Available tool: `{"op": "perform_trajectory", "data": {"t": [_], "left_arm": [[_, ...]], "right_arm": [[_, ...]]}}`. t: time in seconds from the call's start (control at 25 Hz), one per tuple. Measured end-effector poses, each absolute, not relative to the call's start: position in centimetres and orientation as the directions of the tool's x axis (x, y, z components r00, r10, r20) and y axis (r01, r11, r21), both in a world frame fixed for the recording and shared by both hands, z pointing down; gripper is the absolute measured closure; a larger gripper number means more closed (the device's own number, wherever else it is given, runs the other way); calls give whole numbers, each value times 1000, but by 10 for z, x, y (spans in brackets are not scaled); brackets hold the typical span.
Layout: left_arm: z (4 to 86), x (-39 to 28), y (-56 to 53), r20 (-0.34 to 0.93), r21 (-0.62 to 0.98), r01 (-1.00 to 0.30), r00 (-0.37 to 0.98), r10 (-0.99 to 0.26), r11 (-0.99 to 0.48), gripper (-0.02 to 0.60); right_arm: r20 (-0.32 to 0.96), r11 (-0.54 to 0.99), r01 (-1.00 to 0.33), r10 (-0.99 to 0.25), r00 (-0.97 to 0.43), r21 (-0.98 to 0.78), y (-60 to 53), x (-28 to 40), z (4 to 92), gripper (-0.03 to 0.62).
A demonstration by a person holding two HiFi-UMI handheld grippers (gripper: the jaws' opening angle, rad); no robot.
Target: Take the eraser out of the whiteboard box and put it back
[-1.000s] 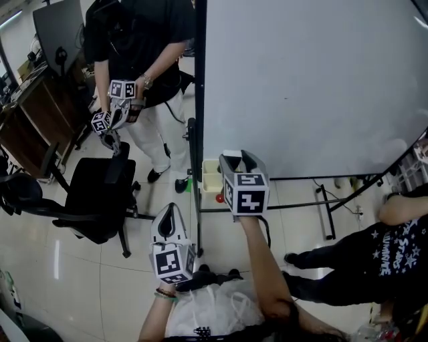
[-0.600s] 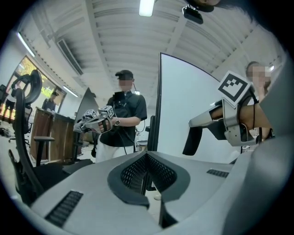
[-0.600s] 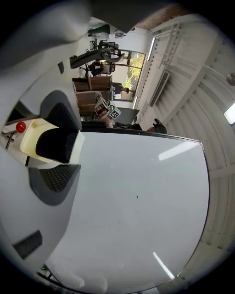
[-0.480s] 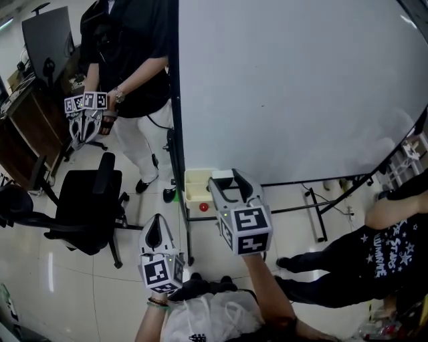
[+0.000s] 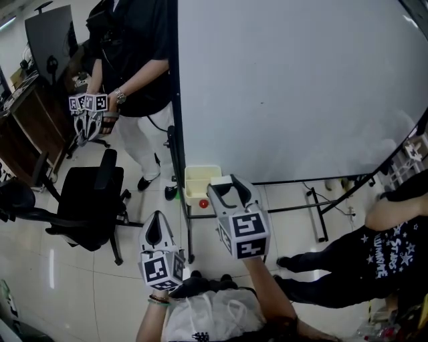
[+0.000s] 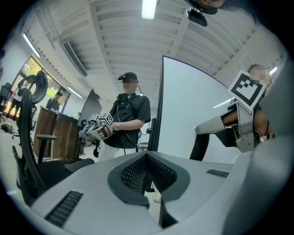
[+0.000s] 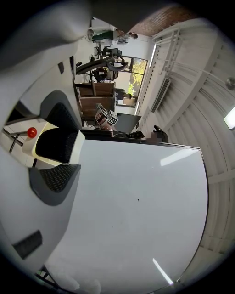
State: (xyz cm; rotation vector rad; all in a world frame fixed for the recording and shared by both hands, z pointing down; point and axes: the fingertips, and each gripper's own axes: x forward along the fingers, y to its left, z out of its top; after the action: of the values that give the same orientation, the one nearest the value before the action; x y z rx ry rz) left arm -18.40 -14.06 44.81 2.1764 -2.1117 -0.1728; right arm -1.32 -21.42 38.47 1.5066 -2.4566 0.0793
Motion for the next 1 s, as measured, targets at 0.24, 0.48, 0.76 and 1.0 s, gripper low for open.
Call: {"op": "perform_trajectory", "data": {"t": [0.24,0.48,0.76,1.0], "left_arm": [[446,-184,-139,-3,133,-991,30,-1000,-31,580],[445,-178,-139,19,87,-995,45,-999,-44,580],[443,-177,-141,-4,104,-994,37,-999,-37,580],[446,-171,-143,3,70,-996,46,-999,-45,580]], "right_arm": [[244,468,-879,-867,-435,95,-213,-13,386,329],[244,478,-873,-862,-445,98,-211,-15,385,329],[254,471,-877,-863,-437,93,-212,-7,393,329],[257,473,-876,-861,-439,89,-214,-6,397,329]]}}
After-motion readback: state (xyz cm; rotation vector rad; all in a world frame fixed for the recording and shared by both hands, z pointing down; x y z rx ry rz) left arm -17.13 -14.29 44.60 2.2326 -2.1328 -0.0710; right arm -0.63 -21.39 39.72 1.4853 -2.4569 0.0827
